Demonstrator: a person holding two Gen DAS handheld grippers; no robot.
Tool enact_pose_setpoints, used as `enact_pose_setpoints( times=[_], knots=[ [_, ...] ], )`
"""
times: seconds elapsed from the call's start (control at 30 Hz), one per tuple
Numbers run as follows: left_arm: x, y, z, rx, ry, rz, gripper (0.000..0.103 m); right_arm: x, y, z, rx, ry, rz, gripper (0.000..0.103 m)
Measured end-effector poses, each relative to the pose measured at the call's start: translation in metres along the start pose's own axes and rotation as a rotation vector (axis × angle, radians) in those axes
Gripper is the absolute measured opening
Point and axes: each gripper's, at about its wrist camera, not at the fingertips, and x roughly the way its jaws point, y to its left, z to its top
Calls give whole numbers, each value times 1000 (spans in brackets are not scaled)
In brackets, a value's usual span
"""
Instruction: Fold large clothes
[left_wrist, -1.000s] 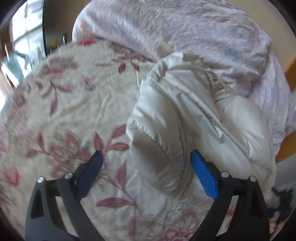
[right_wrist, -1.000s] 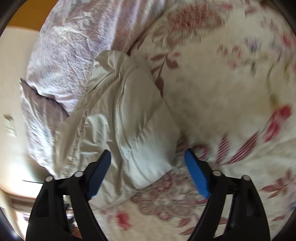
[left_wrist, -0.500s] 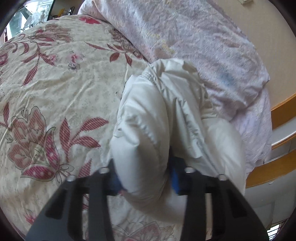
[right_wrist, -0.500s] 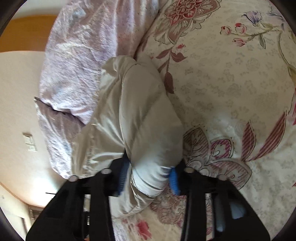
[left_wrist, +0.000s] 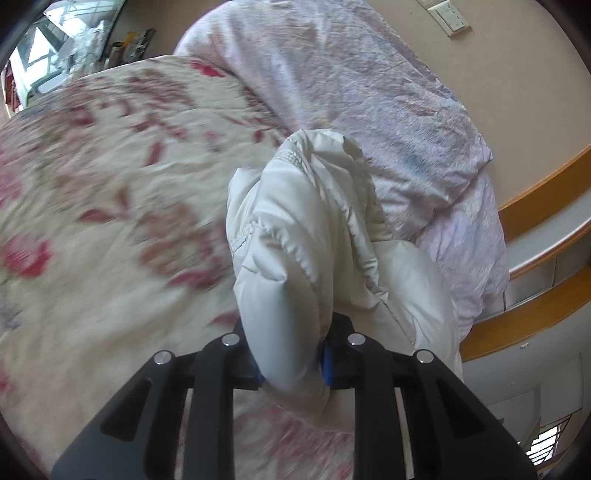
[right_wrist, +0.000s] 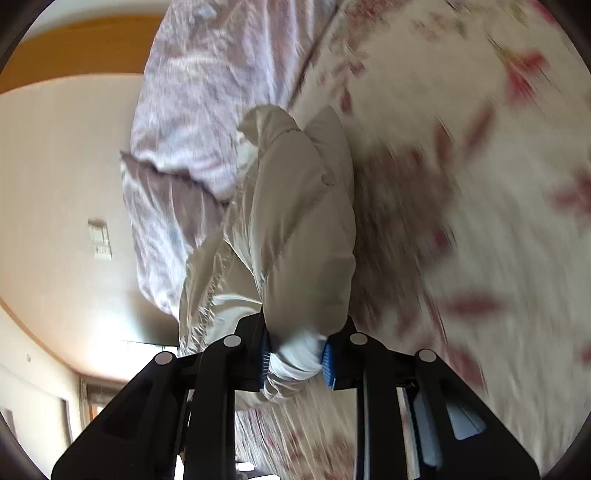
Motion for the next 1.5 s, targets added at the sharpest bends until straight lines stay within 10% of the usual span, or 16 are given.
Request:
enact_pose_setpoints(
  times=[0.2,0.33,0.4,0.6,0.9,1.5],
  knots=[
    [-26,20,-20,29,22,36,27,-20,7,-34,-162,39,-139,36],
    [-27,16,-25,84,15,92,38,-51,37,-41,-342,-165,-415,68],
    [-27,15,-27,97,14,105,50,-61,58,-46,-441,-276,-510,69],
    [-29,11,-33,121,-10,114,65,-11,128,-83,-708,-190,-399,67],
    [-25,13,-36,83,-30,95,67,94,183,-157,-969,-85,-324,36],
    [-5,11,-28,44,-67,54,59,161,144,-160,-920,-14,-453,37]
  ],
)
